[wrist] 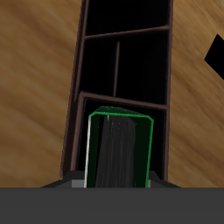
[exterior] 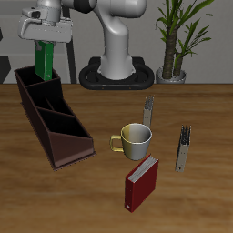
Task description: Place the green book into the right desk caddy's right compartment
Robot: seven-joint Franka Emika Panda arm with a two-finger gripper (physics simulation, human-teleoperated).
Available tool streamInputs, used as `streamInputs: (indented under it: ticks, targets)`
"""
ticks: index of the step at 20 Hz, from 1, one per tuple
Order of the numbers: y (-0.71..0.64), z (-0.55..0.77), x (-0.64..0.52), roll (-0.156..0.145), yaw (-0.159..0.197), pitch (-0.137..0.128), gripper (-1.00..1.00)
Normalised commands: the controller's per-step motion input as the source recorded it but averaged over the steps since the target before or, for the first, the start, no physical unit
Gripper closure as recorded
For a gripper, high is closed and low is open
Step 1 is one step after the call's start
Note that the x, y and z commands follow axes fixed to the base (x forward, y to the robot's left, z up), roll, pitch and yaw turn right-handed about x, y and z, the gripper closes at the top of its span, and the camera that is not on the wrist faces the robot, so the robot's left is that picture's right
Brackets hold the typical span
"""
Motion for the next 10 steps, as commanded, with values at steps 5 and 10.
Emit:
streamInputs:
  ticks: [5, 10]
  targets:
    - [-0.03, -0.12, 0.09, -0.005, -0.015, 0.029, 1.0]
    - [-0.05, -0.09, 0.11, -0.011, -0.015, 0.019, 1.0]
